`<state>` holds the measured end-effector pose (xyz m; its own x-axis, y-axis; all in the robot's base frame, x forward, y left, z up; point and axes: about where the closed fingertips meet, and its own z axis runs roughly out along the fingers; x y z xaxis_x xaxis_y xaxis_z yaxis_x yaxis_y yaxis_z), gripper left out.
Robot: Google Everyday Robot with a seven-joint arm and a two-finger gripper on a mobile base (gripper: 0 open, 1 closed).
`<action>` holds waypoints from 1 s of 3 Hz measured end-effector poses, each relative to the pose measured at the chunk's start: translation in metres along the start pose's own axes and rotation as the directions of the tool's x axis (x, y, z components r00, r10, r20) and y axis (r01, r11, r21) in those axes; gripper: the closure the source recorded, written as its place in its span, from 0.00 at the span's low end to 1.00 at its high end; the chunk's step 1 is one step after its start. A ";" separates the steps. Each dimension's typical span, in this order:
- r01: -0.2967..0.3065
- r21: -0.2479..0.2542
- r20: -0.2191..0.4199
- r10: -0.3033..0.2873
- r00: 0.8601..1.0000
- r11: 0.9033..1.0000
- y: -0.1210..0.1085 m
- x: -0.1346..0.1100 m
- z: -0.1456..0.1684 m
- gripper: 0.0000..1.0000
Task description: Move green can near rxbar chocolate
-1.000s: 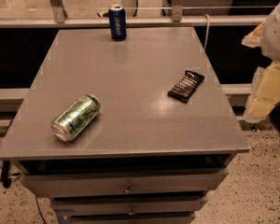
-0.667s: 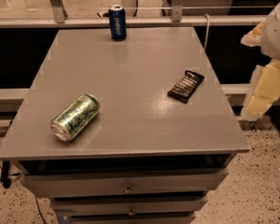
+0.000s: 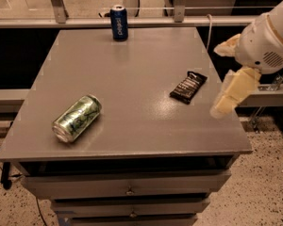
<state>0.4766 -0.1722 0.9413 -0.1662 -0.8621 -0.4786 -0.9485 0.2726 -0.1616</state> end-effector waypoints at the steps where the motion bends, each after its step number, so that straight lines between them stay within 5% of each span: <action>1: 0.066 -0.044 0.209 -0.056 0.976 0.997 0.010 -0.050 0.006 0.00; 2: 0.171 -0.068 0.394 -0.131 0.910 0.983 0.038 -0.102 0.011 0.00; 3: 0.291 -0.063 0.536 -0.214 0.817 0.955 0.071 -0.149 0.028 0.00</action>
Offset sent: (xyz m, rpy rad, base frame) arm -0.0463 0.1729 0.0518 0.5757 -0.1497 0.4573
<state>0.4414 -0.0125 0.9767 0.2116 -0.5333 -0.8190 -0.9707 -0.0173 -0.2395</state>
